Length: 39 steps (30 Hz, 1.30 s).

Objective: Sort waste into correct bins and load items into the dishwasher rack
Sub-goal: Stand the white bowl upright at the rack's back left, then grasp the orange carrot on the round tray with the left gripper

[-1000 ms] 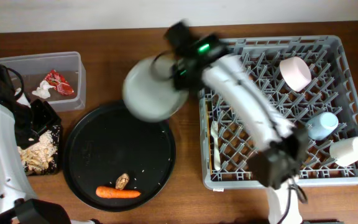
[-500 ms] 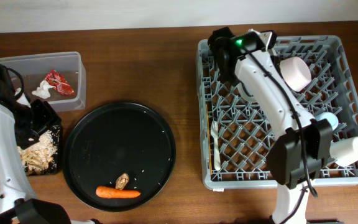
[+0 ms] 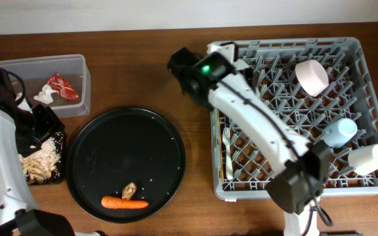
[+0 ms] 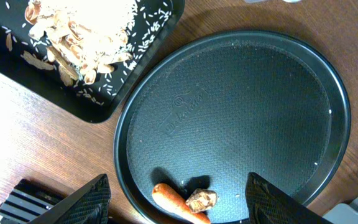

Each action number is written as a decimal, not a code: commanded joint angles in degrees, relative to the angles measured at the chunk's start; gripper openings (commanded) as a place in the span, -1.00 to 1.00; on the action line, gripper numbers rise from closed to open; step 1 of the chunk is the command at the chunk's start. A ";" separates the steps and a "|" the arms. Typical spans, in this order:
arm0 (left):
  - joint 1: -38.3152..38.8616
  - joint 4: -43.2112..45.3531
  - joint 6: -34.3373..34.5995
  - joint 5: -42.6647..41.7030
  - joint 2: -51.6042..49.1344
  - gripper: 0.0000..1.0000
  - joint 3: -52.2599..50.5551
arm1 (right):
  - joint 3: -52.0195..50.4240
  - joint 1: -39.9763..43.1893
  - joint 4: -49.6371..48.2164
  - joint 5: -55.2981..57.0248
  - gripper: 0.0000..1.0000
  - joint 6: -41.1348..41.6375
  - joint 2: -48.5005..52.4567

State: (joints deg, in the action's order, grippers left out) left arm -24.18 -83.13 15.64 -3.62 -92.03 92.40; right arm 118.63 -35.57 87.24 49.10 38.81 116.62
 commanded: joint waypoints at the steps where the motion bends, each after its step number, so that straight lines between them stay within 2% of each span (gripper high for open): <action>1: -0.31 0.07 0.15 -0.24 0.55 0.39 0.44 | 3.65 6.73 0.44 -7.56 0.56 0.68 -10.43; 3: -0.09 -0.11 0.13 -2.12 0.55 0.39 0.42 | 3.65 14.08 0.46 -17.03 0.72 -2.62 -14.86; 6: 4.31 -0.59 0.13 -3.02 0.55 0.39 -0.87 | 3.65 31.80 3.63 -45.33 0.95 -19.65 -18.67; 8: 9.86 -2.01 0.74 -2.99 0.55 0.39 -4.26 | 3.34 40.44 9.40 -47.63 0.96 -21.62 -18.69; 10: 14.82 -3.37 6.45 -2.99 0.55 0.39 -10.36 | 1.92 44.85 10.10 -49.22 0.97 -25.07 -18.95; 14: 20.81 -2.21 21.64 -3.04 1.55 0.38 -25.73 | -1.22 45.77 9.90 -50.16 0.98 -25.09 -18.97; 17: 21.94 2.75 27.32 -7.61 7.02 0.38 -35.82 | -2.47 45.77 9.44 -50.21 0.99 -25.07 -18.97; 19: 21.94 6.05 31.95 -8.00 11.56 0.40 -40.87 | -2.49 45.77 9.42 -50.23 0.99 -24.85 -18.97; 21: 21.94 8.79 39.08 -8.00 14.84 0.50 -46.01 | -2.49 45.72 9.44 -50.64 0.99 -24.87 -18.97; 23: 21.94 11.47 42.12 -8.02 15.28 0.49 -49.35 | -2.49 45.72 9.44 -50.66 0.99 -24.87 -18.97; 27: 21.94 22.05 45.88 -7.98 15.23 0.49 -54.16 | -2.49 45.72 9.44 -51.06 0.99 -24.90 -18.97; 30: 21.94 30.29 45.88 -6.10 15.21 0.49 -54.27 | -2.49 45.72 9.42 -51.06 0.99 -24.90 -18.97; 33: 21.94 30.49 45.88 -6.16 15.21 0.49 -54.27 | -2.49 45.72 9.44 -51.04 0.99 -24.90 -18.97; 36: 21.09 26.93 45.86 -11.23 15.23 0.49 -54.25 | -2.49 45.72 9.42 -51.04 0.99 -24.90 -18.97; 39: 20.48 29.40 45.88 -4.85 15.23 0.50 -54.25 | -2.49 45.72 9.46 -51.04 0.99 -24.90 -18.97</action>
State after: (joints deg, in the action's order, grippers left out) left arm -3.16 -55.72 60.97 -12.73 -77.12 38.35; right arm 116.16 10.00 96.66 -1.61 14.33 98.00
